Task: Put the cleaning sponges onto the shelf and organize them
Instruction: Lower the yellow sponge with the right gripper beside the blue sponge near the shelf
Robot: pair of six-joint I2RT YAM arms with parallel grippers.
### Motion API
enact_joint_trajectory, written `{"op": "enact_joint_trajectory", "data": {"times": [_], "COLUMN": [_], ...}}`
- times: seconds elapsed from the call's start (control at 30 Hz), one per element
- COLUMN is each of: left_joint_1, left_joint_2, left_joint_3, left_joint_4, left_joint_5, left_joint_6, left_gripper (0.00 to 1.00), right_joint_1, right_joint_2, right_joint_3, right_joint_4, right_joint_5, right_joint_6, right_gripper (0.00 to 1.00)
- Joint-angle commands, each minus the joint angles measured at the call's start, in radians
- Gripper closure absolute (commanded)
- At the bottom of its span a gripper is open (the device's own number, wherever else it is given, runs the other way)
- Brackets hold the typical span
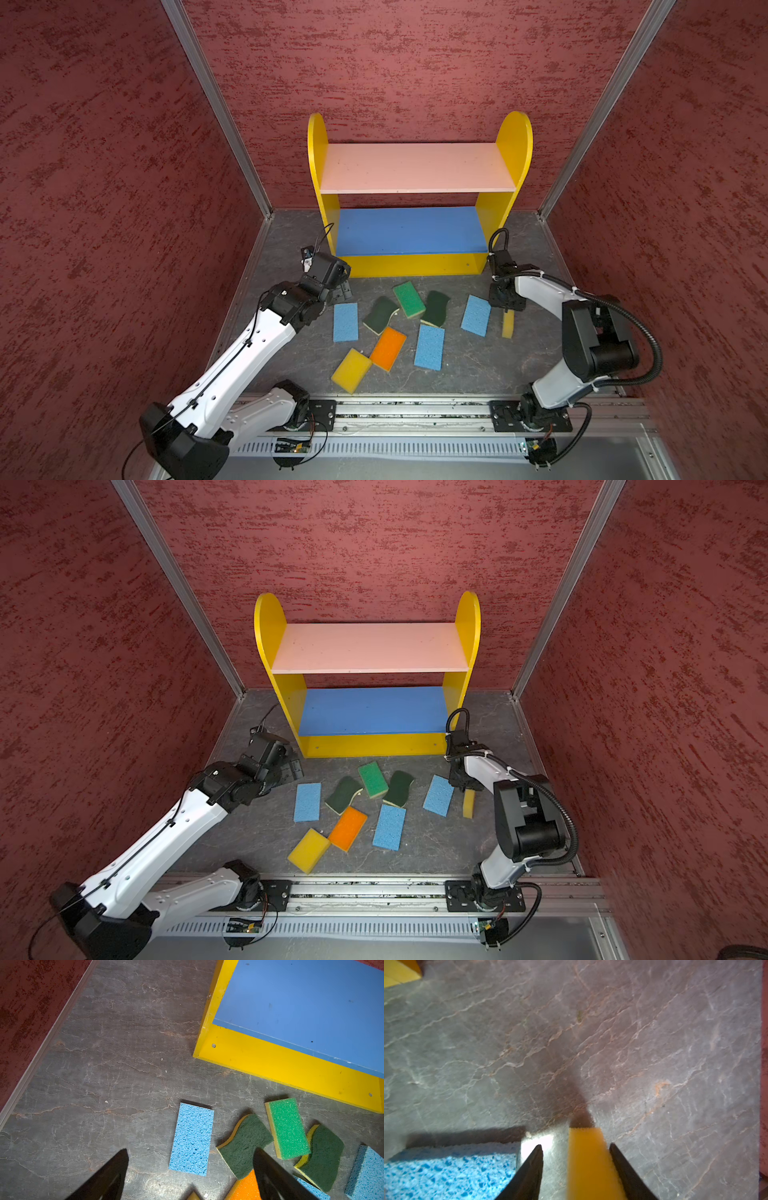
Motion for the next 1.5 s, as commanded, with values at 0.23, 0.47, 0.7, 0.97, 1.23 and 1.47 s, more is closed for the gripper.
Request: {"op": "enact_joint_trajectory", "data": {"times": [0.23,0.47,0.7,0.97,1.23,1.47], "left_joint_1": [-0.026,-0.033,-0.051,-0.075,-0.092,-0.102], "left_joint_2": [-0.036,-0.054,-0.066,-0.066,-0.042,-0.03], "left_joint_3": [0.034,0.035,0.035,0.042,0.045,0.05], "left_joint_4": [-0.046,-0.064,-0.079,-0.097,-0.078,-0.088], "left_joint_5": [-0.034,-0.042,-0.051,-0.067,-0.07,-0.079], "left_joint_6": [-0.029,-0.037,-0.056,-0.075,-0.08,-0.078], "left_gripper": [0.06,0.07,0.07,0.07,0.08,0.07], "right_joint_1": [0.064,0.067,0.061,-0.068,-0.071,-0.074], "right_joint_2": [-0.006,-0.094,-0.215,-0.265,-0.316,-0.24], "right_joint_3": [0.037,-0.005,-0.071,-0.141,-0.09,-0.147], "right_joint_4": [-0.055,-0.006,0.103,0.132,0.062,0.107], "right_joint_5": [0.032,-0.072,-0.221,-0.316,-0.225,-0.235], "right_joint_6": [0.007,-0.025,-0.146,-0.1,-0.084,-0.024], "right_gripper": [0.61,0.75,0.84,0.85,0.86,0.86]}}
